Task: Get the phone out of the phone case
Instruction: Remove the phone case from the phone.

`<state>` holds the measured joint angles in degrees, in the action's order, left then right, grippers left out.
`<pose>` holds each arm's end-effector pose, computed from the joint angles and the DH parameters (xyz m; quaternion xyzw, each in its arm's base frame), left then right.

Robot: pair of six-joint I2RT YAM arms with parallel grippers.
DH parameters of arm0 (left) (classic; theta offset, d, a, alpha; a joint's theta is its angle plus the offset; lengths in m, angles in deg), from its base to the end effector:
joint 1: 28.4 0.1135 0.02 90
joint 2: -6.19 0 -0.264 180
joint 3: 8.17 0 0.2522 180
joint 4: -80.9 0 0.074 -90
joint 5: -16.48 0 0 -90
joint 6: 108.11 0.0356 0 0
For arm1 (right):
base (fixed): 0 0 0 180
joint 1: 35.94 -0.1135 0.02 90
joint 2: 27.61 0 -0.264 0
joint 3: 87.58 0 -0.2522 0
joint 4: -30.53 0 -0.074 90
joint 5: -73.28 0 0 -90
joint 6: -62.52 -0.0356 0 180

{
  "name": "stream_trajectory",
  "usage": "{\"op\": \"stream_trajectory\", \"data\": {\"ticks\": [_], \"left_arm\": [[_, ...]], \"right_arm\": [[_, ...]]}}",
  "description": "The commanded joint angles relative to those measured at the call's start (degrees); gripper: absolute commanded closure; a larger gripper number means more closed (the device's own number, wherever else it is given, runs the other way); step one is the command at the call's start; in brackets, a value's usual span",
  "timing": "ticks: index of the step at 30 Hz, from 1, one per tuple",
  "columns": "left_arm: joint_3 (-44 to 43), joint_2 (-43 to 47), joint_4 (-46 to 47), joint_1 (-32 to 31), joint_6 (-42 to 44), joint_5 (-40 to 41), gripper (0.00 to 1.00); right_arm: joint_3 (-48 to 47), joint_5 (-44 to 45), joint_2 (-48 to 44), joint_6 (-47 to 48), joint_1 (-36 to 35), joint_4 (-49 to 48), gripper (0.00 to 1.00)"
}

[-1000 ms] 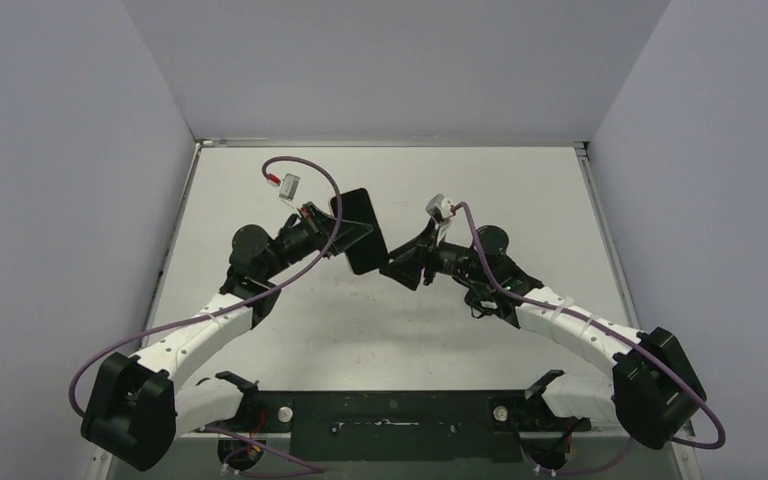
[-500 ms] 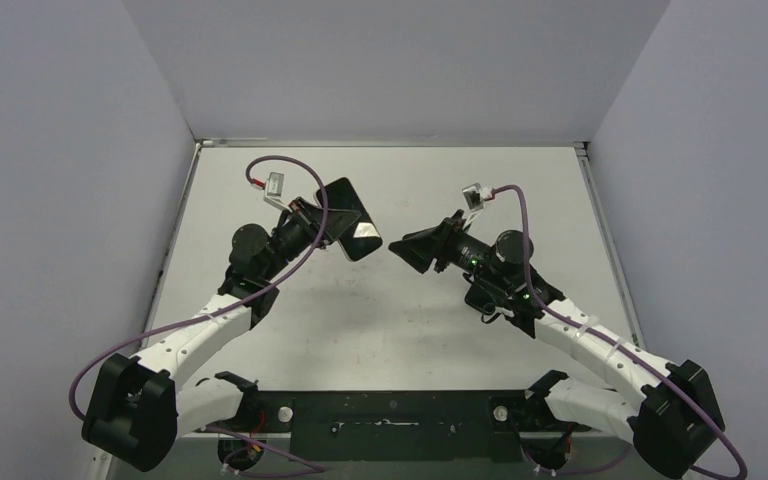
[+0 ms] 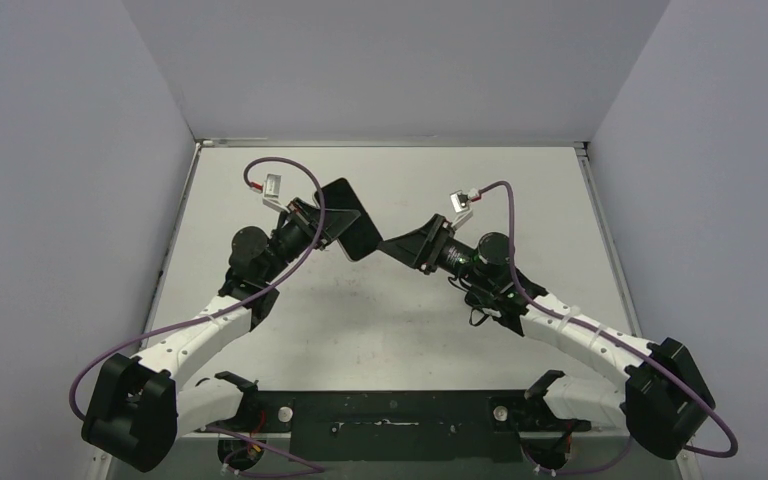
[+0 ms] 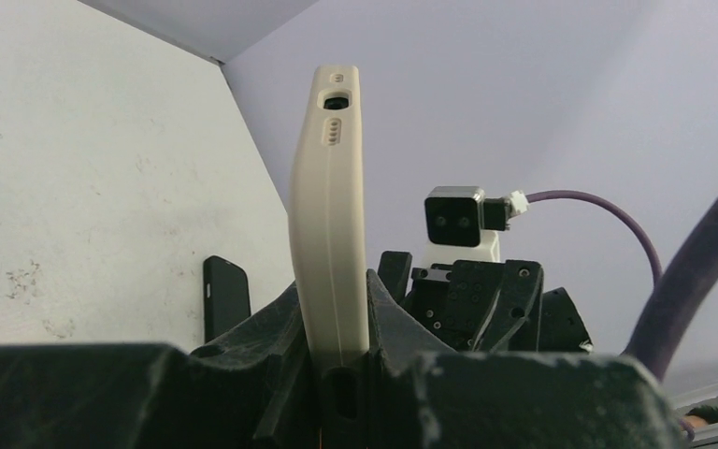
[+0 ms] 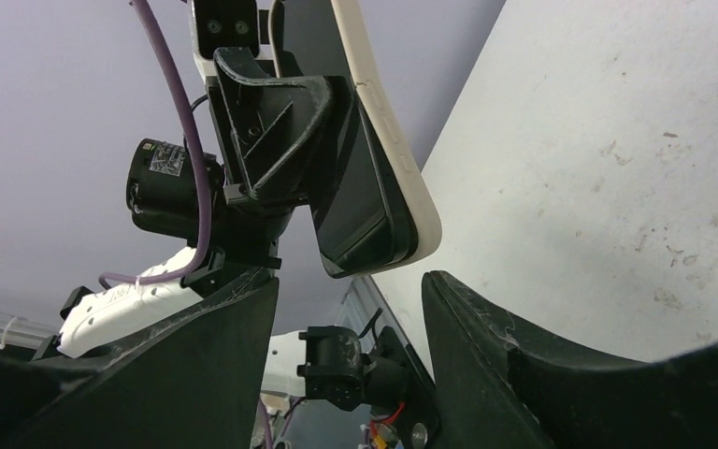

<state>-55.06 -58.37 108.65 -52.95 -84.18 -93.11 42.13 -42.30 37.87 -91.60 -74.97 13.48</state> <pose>0.2250 -0.1159 0.2942 -0.1024 0.6380 -0.6138 0.4535 0.1922 0.1756 0.2911 -0.0079 0.6966 0.6446 0.3148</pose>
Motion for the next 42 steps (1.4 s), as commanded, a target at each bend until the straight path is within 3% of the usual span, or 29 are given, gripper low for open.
{"op": "stream_trajectory", "data": {"ticks": [1,22,28,42], "left_arm": [[-1.2,1.0,9.1,0.1,-2.0,0.6,1.00],[0.0,0.7,12.1,-1.0,-4.4,-0.9,1.00],[1.0,1.1,15.1,-3.3,-7.6,-0.7,1.00],[1.0,-0.1,12.1,-11.1,-2.6,-0.2,1.00]], "right_arm": [[-0.9,1.7,1.6,-3.8,-1.3,-7.2,0.42],[-1.5,1.5,4.7,-5.7,-1.4,-12.4,0.46],[-1.6,1.4,5.6,-5.8,-1.4,-14.4,0.47],[-4.8,-2.3,7.5,-5.3,-1.4,-18.9,0.50]]}}
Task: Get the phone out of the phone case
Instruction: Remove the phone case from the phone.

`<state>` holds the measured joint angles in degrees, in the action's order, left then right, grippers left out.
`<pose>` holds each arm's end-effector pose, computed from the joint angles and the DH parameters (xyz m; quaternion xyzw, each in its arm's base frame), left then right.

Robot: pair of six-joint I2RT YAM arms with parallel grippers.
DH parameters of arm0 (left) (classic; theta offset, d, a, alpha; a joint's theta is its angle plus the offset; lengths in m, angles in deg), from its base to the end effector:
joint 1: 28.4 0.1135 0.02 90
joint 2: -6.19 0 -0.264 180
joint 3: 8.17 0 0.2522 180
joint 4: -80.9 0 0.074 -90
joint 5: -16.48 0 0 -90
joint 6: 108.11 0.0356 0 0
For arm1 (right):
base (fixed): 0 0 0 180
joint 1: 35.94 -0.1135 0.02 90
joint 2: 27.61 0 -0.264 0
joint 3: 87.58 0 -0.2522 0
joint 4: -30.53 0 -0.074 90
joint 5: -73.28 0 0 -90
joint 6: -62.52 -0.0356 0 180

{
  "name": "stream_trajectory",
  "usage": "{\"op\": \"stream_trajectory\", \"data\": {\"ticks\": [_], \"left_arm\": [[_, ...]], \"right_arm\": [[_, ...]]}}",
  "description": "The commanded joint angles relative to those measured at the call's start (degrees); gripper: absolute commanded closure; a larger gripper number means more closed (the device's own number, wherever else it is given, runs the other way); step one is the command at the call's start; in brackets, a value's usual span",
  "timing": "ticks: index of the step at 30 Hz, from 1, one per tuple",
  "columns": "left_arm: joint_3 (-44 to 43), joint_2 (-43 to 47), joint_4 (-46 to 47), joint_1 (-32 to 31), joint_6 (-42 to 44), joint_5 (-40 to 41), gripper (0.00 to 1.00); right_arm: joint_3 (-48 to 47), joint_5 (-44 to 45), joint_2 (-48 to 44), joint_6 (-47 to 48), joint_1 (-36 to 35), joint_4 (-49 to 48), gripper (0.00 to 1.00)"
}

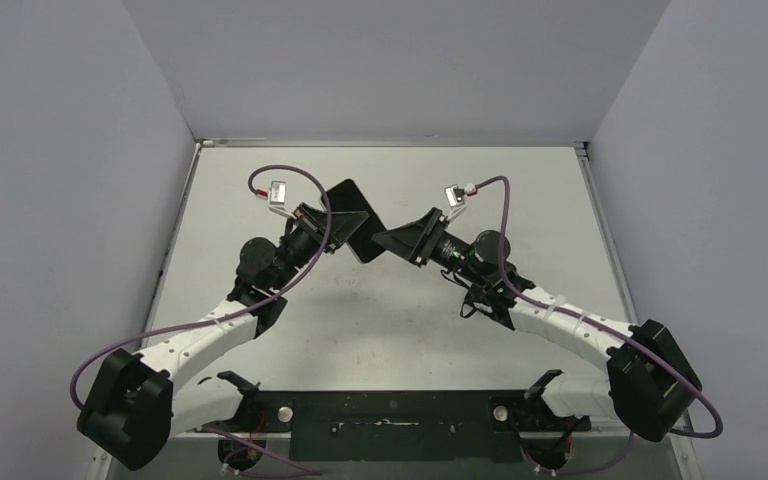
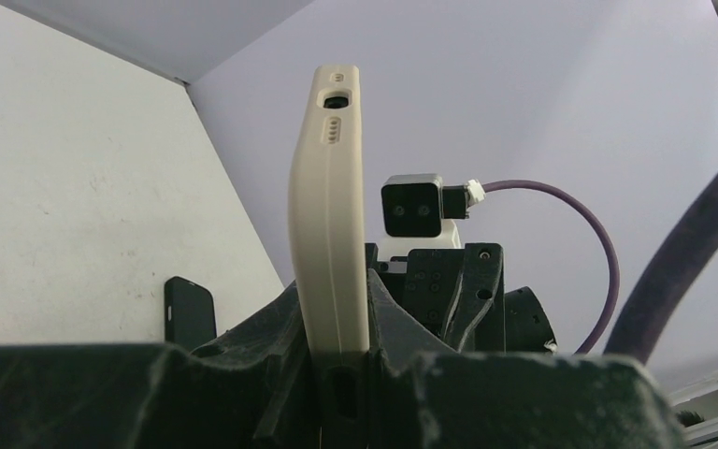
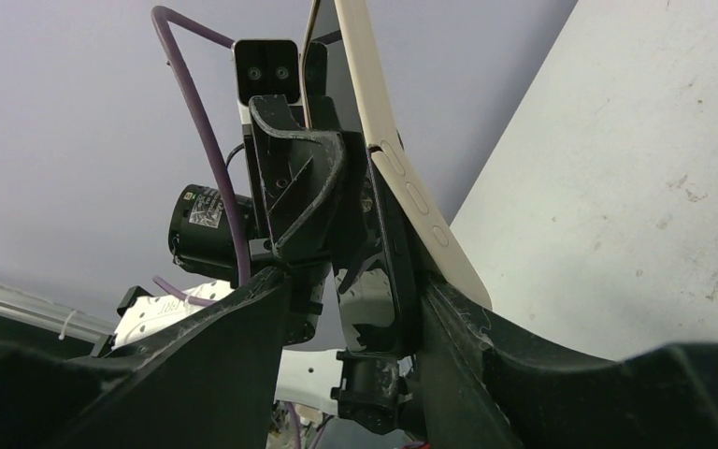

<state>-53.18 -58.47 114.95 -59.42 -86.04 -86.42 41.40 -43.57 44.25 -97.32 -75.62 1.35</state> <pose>0.2100 -0.1355 0.2943 -0.1086 0.6058 -0.6416 0.4578 0.2038 0.1900 0.2900 -0.0042 0.6598 0.6887 0.3007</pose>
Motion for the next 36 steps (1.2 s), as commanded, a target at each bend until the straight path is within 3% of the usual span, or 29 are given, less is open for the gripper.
{"op": "stream_trajectory", "data": {"ticks": [1,11,19,23,29,36], "left_arm": [[-0.7,-0.1,6.9,-4.7,-1.3,-6.8,1.00],[-3.0,-4.7,13.6,-8.1,-2.7,-8.9,1.00],[-2.3,-1.7,8.1,-7.8,1.2,-7.6,0.99],[-2.4,1.2,2.4,-5.7,5.2,-8.2,0.80],[-0.6,3.6,0.2,0.4,5.8,-12.1,0.57],[-0.2,7.1,-6.0,7.0,10.5,-17.1,0.42]], "right_arm": [[-4.1,-1.4,1.3,0.4,-0.7,-6.9,0.51],[-4.5,-4.1,4.3,-0.6,-0.8,-11.9,0.61],[-3.9,-6.4,4.1,-0.7,1.0,-12.9,0.88],[-2.9,-8.0,2.5,0.2,2.9,-11.5,0.99],[-2.8,-10.7,0.5,2.4,4.8,-7.7,1.00],[-3.3,-12.8,-2.4,3.7,8.1,-2.9,1.00]]}}
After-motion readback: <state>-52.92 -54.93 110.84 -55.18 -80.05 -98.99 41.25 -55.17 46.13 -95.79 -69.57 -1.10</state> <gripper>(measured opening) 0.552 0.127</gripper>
